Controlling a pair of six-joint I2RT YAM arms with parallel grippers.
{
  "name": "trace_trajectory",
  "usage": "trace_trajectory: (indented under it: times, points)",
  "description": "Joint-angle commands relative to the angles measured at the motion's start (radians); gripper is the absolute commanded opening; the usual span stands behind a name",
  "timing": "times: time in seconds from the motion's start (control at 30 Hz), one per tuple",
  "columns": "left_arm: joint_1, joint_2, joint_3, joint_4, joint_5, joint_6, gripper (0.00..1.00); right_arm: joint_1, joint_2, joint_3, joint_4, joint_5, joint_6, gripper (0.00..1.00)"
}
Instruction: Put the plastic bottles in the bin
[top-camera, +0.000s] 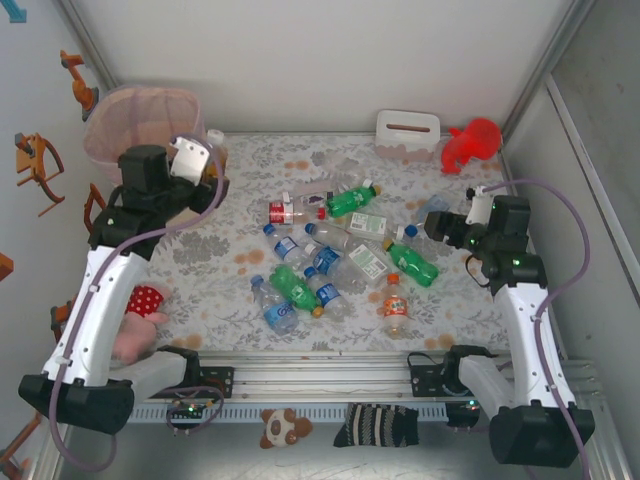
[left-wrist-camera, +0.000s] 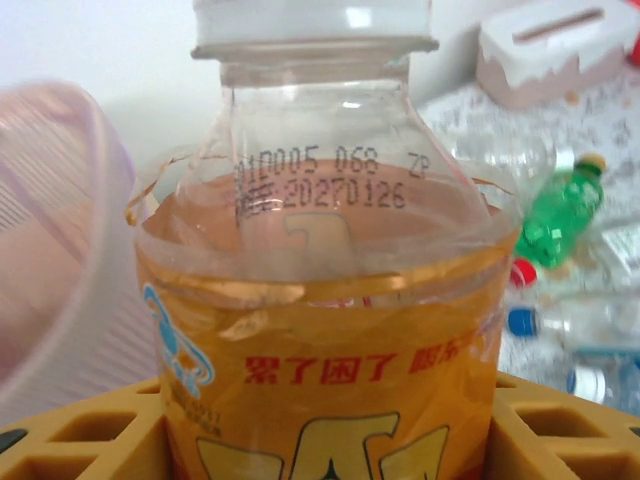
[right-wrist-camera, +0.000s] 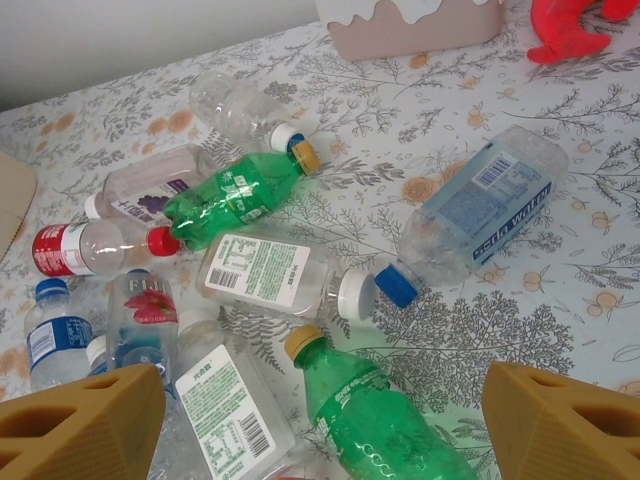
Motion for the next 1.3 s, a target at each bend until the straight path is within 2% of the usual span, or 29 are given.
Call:
trace_trajectory:
  times: [0.0, 0.27, 0.6, 0.77, 1.0, 1.27]
  points:
    - [0.011, 0.027, 0.086, -0.014, -0.035, -0.035, 0.61, 0.010, -0.014, 0.041, -0.018, 0.010, 0.015, 0.82]
    - [0.090, 0.150, 0.269, -0.039, -0.067, -0.003, 0.61, 0.015, -0.007, 0.056, -0.027, 0.017, 0.023, 0.82]
    - [0.257, 0.332, 0.401, 0.004, -0.041, -0.042, 0.61, 0.019, 0.019, 0.104, -0.065, 0.029, 0.009, 0.82]
    - [0.319, 0.456, 0.482, -0.029, -0.006, -0.049, 0.60, 0.022, 0.021, 0.112, -0.070, 0.042, 0.011, 0.81]
    - [0.367, 0.644, 0.618, -0.122, -0.004, -0.039, 0.60, 0.024, 0.055, 0.133, -0.080, 0.049, 0.000, 0.81]
    - [0.380, 0.804, 0.704, -0.228, -0.049, -0.050, 0.60, 0.030, 0.066, 0.113, -0.051, 0.068, 0.019, 0.81]
